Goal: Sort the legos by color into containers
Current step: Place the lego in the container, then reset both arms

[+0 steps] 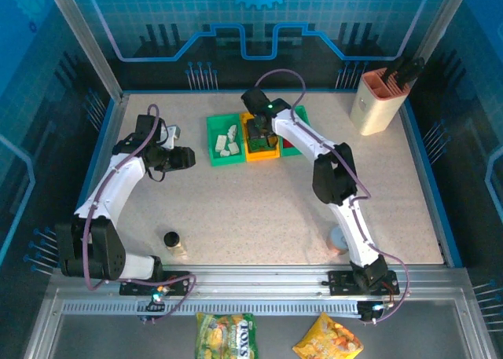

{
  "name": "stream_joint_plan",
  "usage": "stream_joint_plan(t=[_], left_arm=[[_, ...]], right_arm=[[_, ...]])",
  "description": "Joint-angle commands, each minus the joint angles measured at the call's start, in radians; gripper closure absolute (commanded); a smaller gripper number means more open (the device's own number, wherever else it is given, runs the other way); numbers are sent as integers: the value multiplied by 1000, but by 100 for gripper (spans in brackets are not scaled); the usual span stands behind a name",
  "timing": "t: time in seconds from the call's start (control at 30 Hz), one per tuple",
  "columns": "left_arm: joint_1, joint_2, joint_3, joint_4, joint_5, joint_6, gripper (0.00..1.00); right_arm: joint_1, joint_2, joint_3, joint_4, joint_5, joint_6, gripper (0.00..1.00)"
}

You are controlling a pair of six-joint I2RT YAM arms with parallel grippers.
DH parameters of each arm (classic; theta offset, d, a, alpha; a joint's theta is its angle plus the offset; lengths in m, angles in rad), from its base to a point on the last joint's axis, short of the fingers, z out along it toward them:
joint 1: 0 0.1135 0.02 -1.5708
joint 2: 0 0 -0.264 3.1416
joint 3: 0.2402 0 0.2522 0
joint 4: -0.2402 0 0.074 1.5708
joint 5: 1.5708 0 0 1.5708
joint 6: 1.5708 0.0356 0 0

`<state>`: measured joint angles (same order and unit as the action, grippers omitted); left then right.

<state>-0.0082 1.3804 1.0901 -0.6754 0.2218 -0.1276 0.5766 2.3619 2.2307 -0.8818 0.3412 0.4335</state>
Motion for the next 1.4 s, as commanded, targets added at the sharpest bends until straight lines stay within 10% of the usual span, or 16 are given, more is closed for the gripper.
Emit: stream_joint_plan(t=[0.0, 0.33, 0.6, 0.7, 1.37], left_arm=[[11, -22, 29, -31, -12, 11, 46], [8, -26, 106, -96, -10, -46, 42], [4, -35, 65, -11, -47, -147, 27], [4, -38, 25, 44, -59, -178, 1], [2, 7, -295, 578, -383, -71, 1]], right_arm=[[-4, -153, -63, 22, 24, -16, 37], [-54, -421, -423, 171, 6, -53, 0], [-134, -616, -710, 271, 43, -103, 0], [-177, -685, -816, 307, 71, -122, 0], [-487, -918, -1520, 1049, 104, -288, 0]])
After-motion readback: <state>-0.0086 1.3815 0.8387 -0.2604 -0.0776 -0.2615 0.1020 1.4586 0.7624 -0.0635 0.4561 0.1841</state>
